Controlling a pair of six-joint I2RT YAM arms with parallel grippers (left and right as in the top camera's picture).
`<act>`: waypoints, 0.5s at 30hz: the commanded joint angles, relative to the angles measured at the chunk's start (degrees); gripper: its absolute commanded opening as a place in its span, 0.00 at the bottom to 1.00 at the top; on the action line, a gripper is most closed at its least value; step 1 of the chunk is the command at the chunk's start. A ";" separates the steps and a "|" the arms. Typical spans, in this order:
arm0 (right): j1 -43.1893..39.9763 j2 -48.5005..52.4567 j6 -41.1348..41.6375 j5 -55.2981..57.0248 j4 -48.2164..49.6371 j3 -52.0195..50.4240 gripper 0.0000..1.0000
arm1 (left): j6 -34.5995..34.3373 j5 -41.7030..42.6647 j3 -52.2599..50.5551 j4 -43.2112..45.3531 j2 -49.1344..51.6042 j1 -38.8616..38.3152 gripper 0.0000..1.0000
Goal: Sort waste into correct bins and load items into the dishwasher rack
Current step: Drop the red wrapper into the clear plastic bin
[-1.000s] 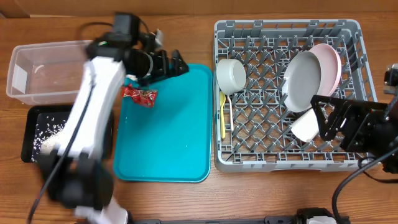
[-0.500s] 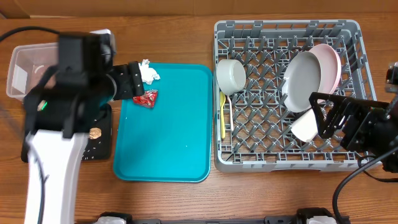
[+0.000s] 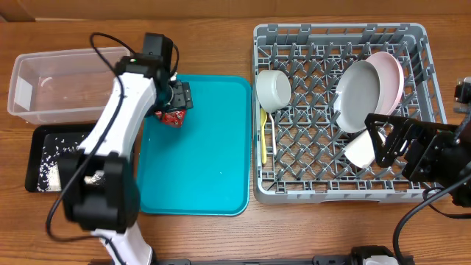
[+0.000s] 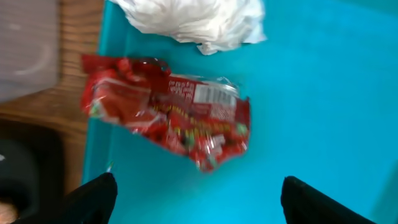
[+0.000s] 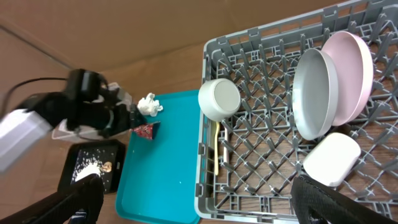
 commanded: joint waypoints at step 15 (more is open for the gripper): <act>0.28 -0.26 -0.13 2.58 -1.20 0.20 1.00 | -9.33 2.43 1.81 -12.68 5.40 -0.07 0.04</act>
